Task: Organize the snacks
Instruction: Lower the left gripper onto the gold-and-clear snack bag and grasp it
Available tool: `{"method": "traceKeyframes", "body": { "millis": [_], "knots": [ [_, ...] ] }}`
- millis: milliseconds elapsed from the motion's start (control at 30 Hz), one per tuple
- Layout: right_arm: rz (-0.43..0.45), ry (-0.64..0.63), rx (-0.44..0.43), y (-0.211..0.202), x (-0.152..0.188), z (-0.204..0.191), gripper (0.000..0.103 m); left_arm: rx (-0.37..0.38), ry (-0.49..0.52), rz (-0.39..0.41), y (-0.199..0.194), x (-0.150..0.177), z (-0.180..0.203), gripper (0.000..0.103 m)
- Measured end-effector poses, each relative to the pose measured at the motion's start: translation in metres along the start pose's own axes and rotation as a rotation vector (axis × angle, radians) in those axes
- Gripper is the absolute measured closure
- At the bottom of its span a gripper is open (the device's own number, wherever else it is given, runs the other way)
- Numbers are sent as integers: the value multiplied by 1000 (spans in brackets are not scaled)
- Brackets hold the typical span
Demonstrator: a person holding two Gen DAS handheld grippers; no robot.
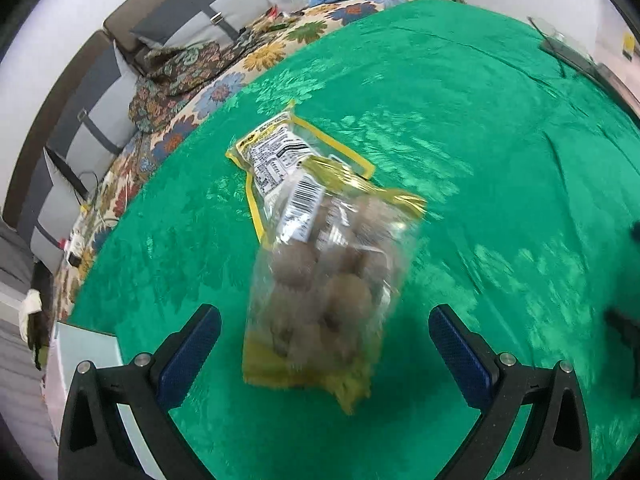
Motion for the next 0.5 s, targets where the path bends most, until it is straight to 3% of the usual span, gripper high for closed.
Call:
{"method": "traceKeyframes", "body": {
  "millis": [233,333,500],
  "knots": [
    [1,2,-3,0,0,0,16,78,-137,-23,24,-12,-19,1],
    [1,3,-4,1,0,0,16,183,-205,-3,18,-14,-19,31],
    [1,4,-5,1,0,0,16,198,-339,20,1,5,-29,35]
  ]
}}
Point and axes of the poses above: each gripper's, at about its wrist camera, not at the fingertips, and y roughly the way its jaws point, z to its right, x to its underside, the point moved 4 cm from there along y, roughly the way its jaws point, and after that the axes turned 6 degrees about -x, right-handed, at the moved point
